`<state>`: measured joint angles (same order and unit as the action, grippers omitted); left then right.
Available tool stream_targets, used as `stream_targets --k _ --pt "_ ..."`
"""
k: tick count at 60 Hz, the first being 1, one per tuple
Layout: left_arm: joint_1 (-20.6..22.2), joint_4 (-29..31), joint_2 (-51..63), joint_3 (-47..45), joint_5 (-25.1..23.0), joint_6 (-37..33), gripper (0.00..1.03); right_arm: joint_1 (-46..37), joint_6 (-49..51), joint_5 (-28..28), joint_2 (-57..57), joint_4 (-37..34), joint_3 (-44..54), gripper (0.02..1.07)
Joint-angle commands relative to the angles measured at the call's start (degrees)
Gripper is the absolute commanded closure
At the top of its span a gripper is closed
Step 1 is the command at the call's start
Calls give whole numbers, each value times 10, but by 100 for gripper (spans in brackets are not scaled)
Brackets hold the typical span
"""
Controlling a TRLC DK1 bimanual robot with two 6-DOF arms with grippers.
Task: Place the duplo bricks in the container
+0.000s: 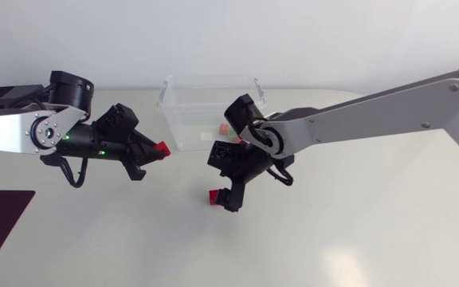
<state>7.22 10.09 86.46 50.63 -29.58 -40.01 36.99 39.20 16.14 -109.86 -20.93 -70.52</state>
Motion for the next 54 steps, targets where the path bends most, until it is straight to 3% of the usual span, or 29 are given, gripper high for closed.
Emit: stream_targets --k 1,6,18,31,45,52,54 --pt "-5 8 -19 -16 -7 -23 78 -3 47 6 -30 -30 -29 7" --pt "-5 16 -33 -23 -7 -33 78 -4 83 6 -62 -92 -75 7" --pt "-9 29 -48 -29 -7 -47 78 2 121 5 -94 -138 -123 7" --pt "-12 29 -50 -37 -8 -54 78 2 127 5 -132 -184 -171 19" --pt "-35 34 -59 -33 -21 -57 78 5 126 6 -157 -207 -197 50" --pt "-47 35 -64 -19 -26 -53 78 8 125 6 -171 -208 -203 80" --pt "-49 36 -64 -10 -30 -48 78 8 122 6 -174 -208 -204 82"
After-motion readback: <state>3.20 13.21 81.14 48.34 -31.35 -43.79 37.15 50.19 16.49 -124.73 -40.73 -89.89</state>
